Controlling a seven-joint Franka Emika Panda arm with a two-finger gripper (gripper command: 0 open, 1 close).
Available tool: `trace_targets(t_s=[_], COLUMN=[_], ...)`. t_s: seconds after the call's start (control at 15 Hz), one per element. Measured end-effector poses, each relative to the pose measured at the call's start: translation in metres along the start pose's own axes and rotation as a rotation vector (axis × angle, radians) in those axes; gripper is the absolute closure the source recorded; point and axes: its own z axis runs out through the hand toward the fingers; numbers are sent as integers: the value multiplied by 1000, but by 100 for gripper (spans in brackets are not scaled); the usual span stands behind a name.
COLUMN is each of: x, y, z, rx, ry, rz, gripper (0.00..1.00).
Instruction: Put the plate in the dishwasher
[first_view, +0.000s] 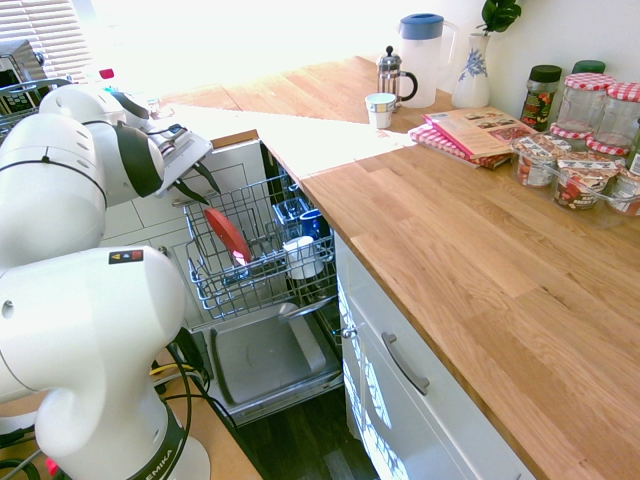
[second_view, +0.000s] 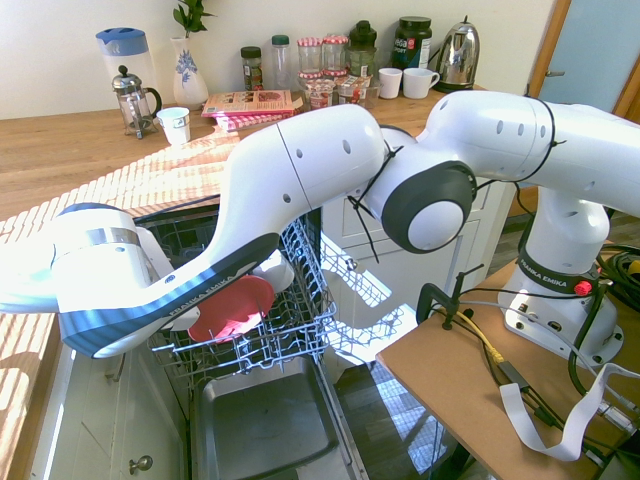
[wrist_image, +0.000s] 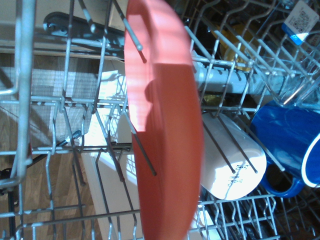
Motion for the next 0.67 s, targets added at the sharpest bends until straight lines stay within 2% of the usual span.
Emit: trace_targets(t_s=[0.4,0.53,0.67], x=[-1,6,17], y=[32,68,123], z=[-15,-19,-16], rx=[46,70,116], ry=[-23,-32,-55], rz=[42,88,145], gripper=[0,0,0])
